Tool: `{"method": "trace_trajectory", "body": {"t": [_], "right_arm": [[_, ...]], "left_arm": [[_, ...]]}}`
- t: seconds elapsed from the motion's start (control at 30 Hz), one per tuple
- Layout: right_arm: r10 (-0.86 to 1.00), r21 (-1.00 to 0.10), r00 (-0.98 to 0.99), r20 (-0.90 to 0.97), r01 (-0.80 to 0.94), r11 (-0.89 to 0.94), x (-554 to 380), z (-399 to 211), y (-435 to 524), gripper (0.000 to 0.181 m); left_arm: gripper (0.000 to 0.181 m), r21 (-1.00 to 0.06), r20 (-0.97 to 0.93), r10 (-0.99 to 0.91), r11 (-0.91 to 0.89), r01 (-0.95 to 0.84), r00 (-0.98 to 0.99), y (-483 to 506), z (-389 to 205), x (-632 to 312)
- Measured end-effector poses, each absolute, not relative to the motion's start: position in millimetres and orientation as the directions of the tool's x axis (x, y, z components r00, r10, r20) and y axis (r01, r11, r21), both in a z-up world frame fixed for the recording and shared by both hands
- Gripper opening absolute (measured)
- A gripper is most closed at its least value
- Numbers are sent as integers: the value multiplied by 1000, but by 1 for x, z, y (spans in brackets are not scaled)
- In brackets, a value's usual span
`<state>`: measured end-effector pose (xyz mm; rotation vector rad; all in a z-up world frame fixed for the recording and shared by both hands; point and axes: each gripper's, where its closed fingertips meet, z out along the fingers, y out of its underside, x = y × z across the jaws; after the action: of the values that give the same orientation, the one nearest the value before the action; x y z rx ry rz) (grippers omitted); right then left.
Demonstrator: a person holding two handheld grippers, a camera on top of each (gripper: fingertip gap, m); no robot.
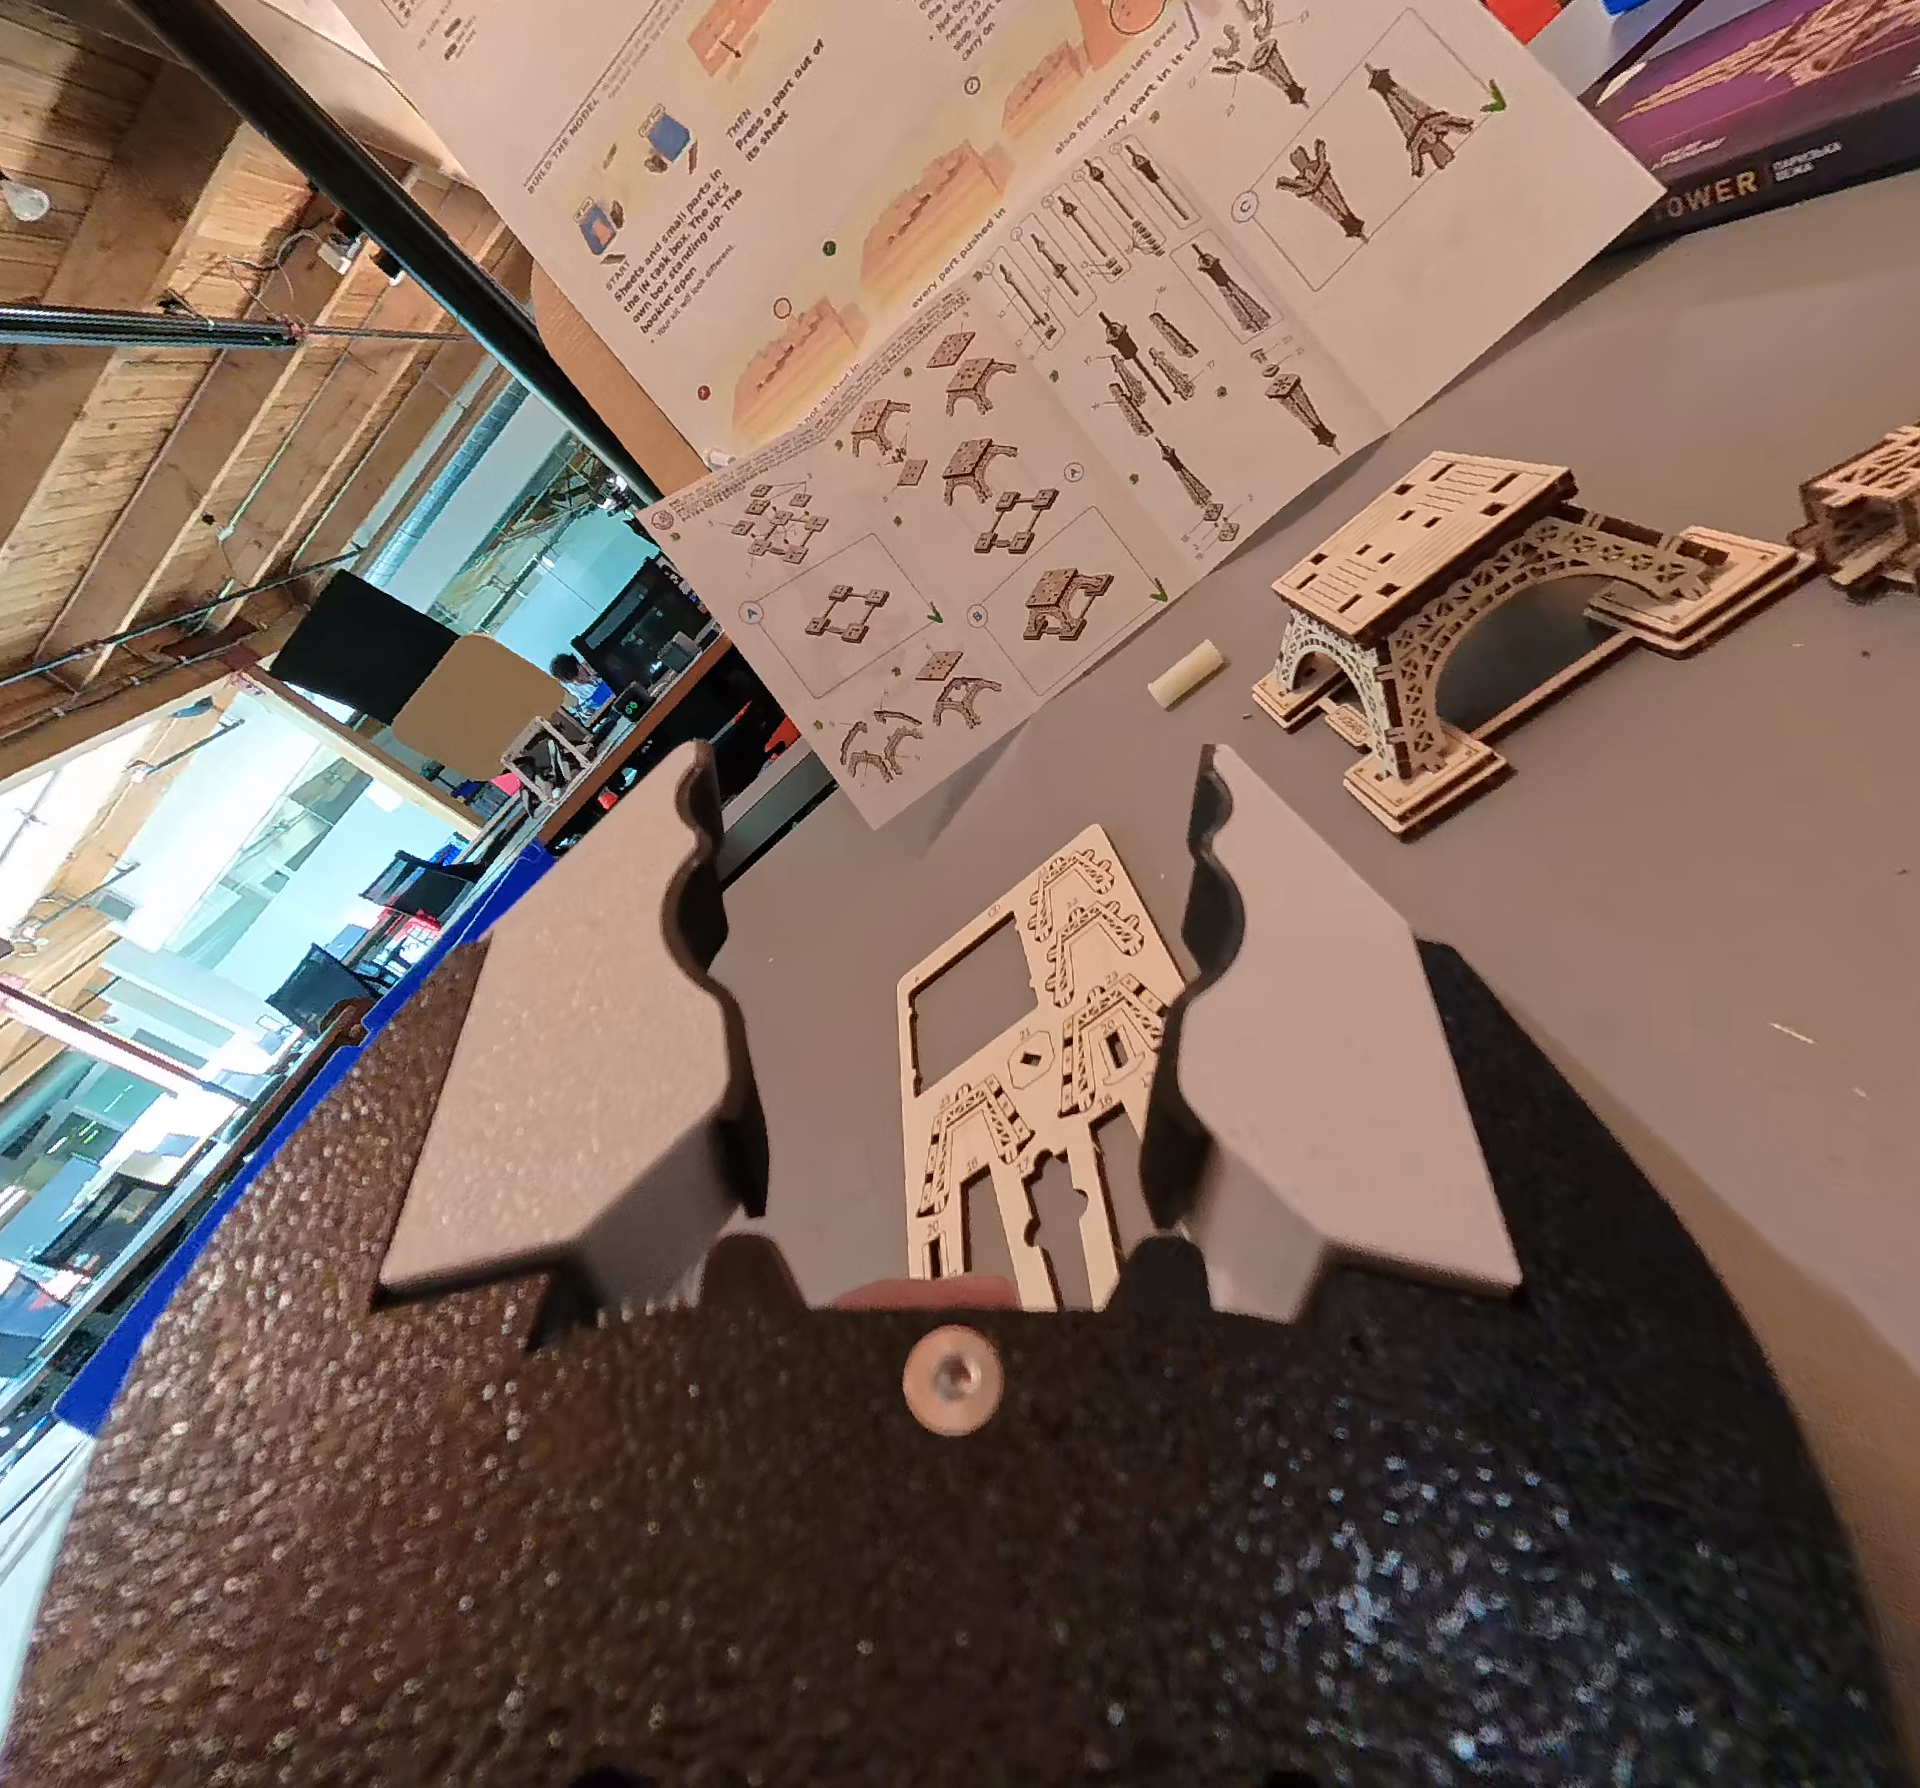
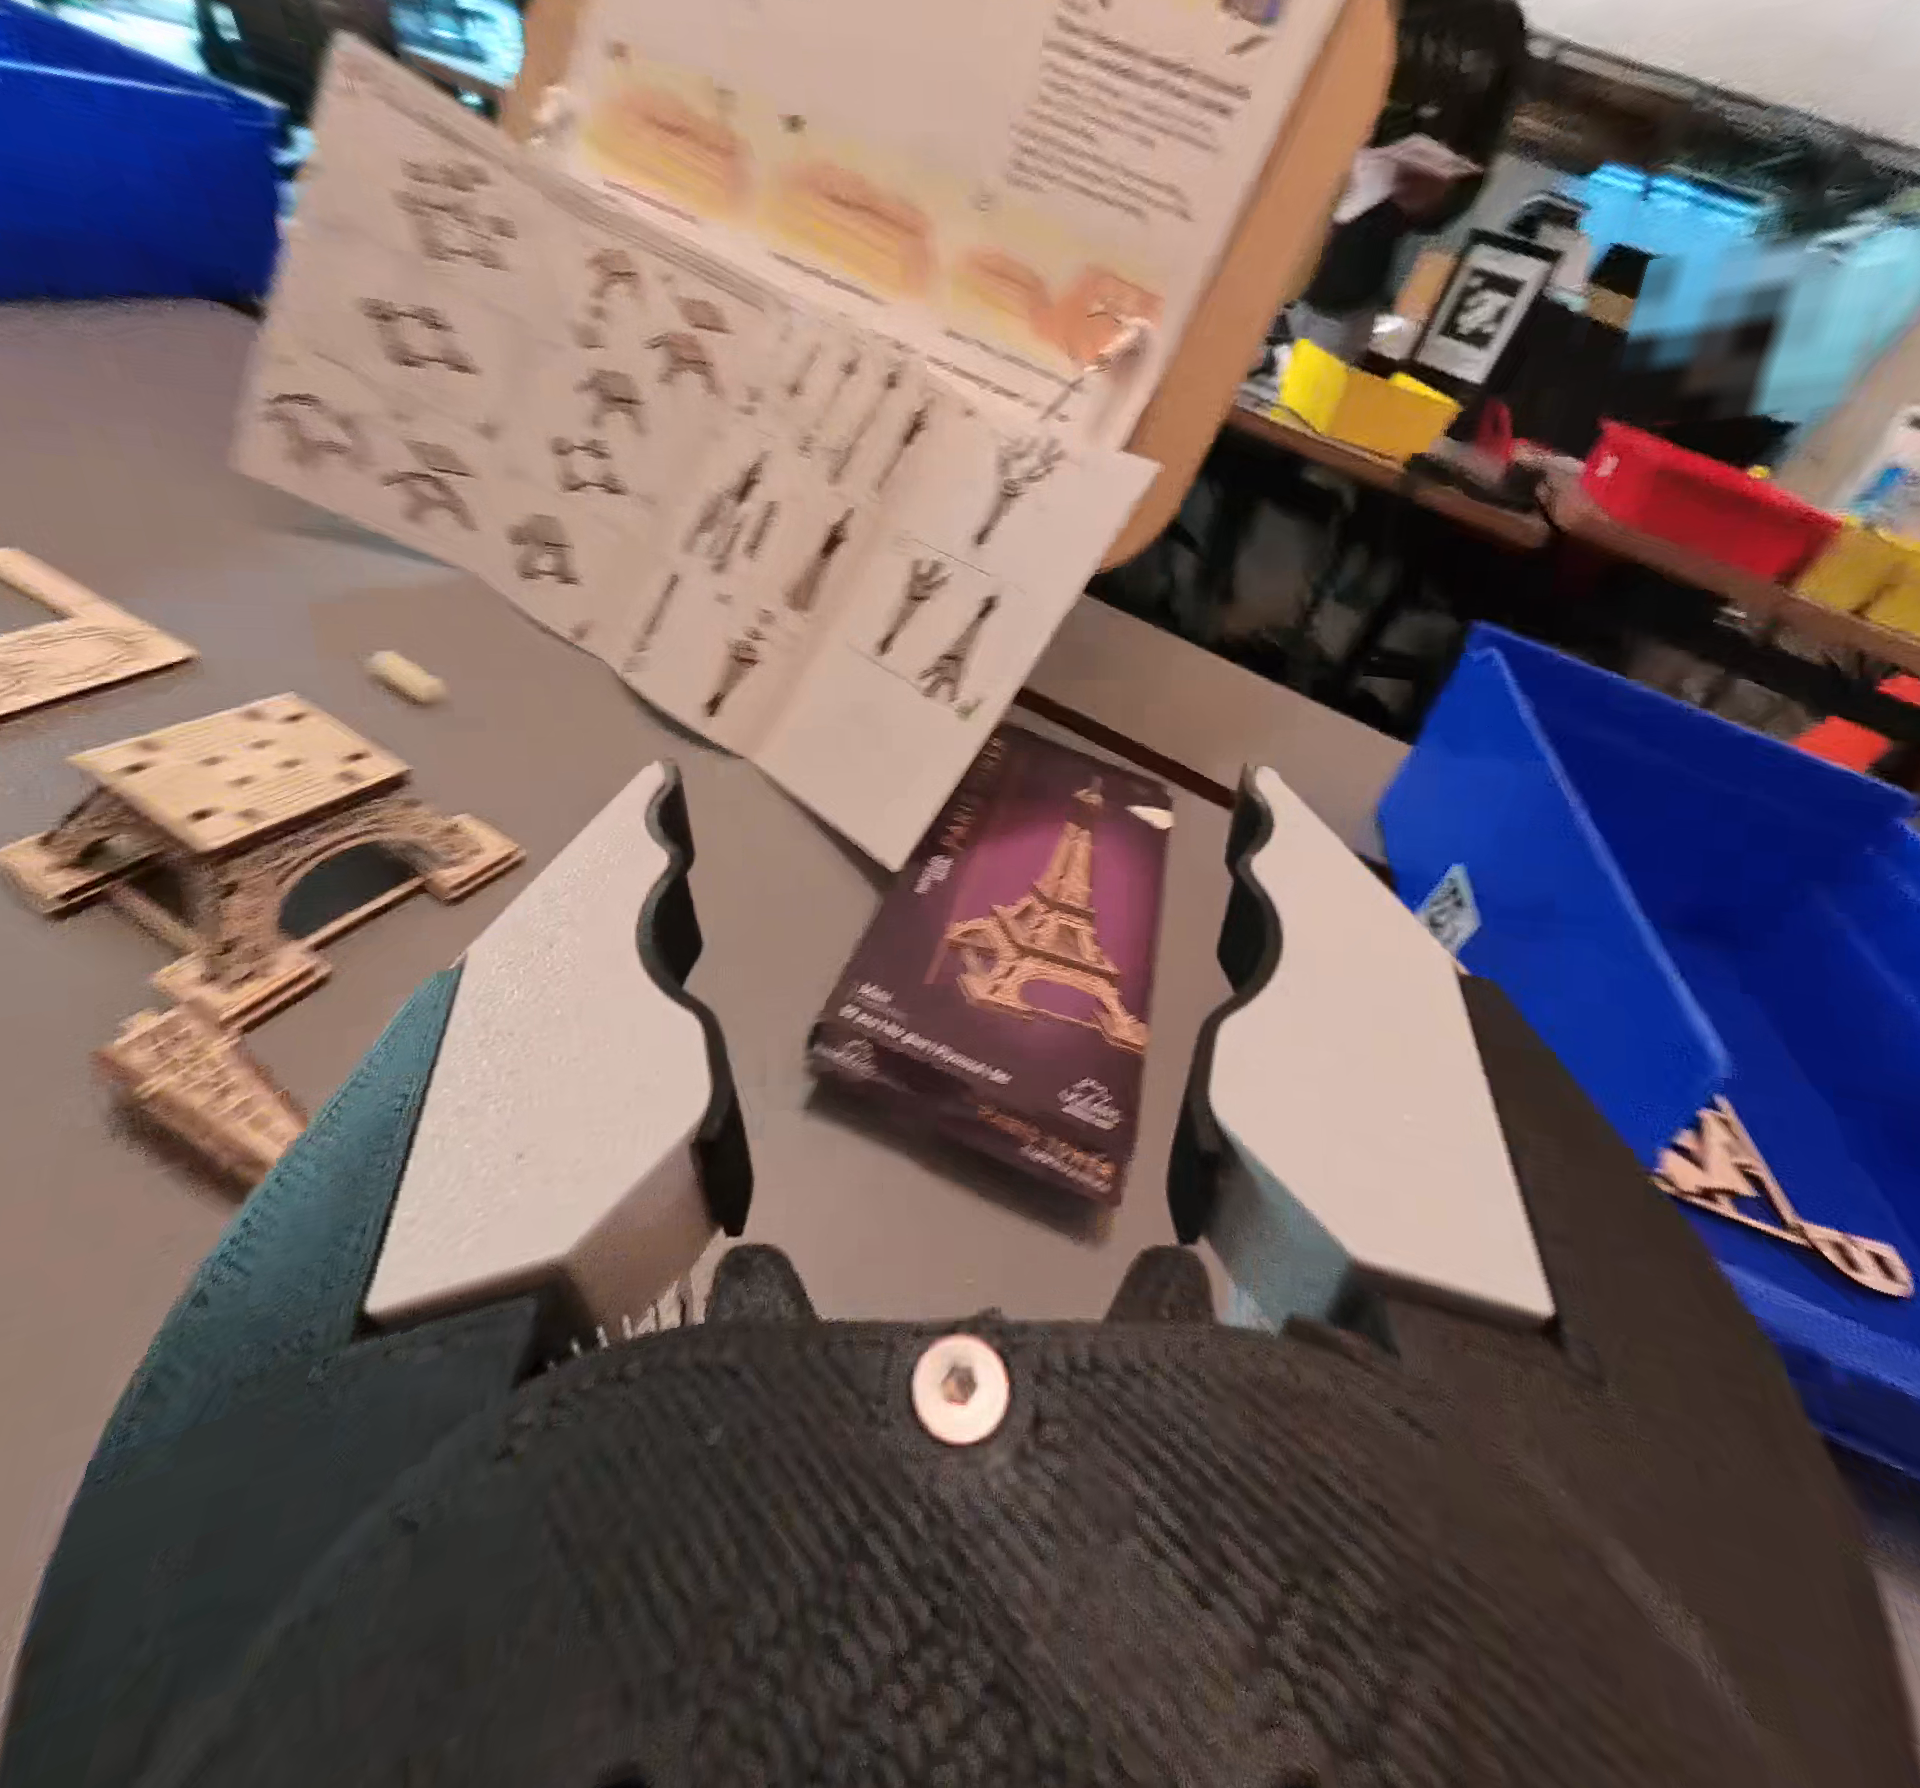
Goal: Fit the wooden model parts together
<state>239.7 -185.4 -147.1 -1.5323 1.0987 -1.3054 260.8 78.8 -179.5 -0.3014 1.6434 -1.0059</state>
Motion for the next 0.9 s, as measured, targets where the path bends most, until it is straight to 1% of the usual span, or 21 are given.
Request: {"method": "trace_trajectory", "body": {"t": [0.03, 0.07, 0.1, 0.13, 0.17, 0.23, 0.27, 0.33, 0.4, 0.47, 0.6, 0.67, 0.83, 0.9], "right_arm": [[-958, -956, 115, 261, -108, -273, 235, -151, -178, 106], [-955, -959, 161, 248, -97, -266, 230, -153, -170, 106], [-948, -960, 194, 252, -73, -270, 226, -153, -164, 98], [-943, -956, 183, 278, -38, -290, 223, -150, -165, 88], [-938, -947, 142, 317, 0, -320, 223, -145, -172, 84], [-900, -901, 52, 432, -12, -433, 225, -146, -190, 78], [-876, -876, 4, 481, -38, -481, 225, -148, -201, 81], [-857, -858, -52, 512, -81, -508, 224, -150, -213, 83], [-876, -879, -70, 477, -63, -473, 223, -144, -211, 83], [-896, -900, -91, 435, -35, -434, 221, -139, -209, 76], [-876, -877, -75, 477, -101, -469, 226, -153, -209, 81], [-873, -875, -70, 482, -90, -476, 225, -152, -207, 78], [-928, -928, -38, 371, -51, -369, 224, -150, -202, 72], [-928, -929, -34, 370, -47, -368, 224, -149, -200, 70]], "left_arm": [[89, -737, -676, -656, 605, 301, -336, 79, -180, 261], [89, -735, -678, -655, 607, 301, -334, 79, -180, 261], [89, -734, -679, -653, 609, 301, -334, 78, -180, 261], [89, -731, -682, -650, 612, 302, -335, 78, -181, 261], [89, -727, -686, -646, 616, 301, -335, 77, -182, 261], [89, -714, -700, -635, 632, 303, -326, 76, -182, 263], [89, -705, -709, -629, 639, 307, -319, 76, -182, 263], [88, -693, -720, -621, 645, 320, -308, 76, -181, 262], [88, -689, -725, -618, 646, 329, -304, 76, -180, 261], [88, -692, -722, -625, 643, 328, -298, 77, -178, 261], [88, -699, -715, -634, 637, 326, -294, 78, -177, 261], [88, -692, -721, -629, 640, 333, -290, 77, -176, 260], [87, -680, -732, -624, 649, 340, -274, 78, -175, 259], [86, -685, -728, -628, 647, 337, -274, 79, -175, 260]]}}
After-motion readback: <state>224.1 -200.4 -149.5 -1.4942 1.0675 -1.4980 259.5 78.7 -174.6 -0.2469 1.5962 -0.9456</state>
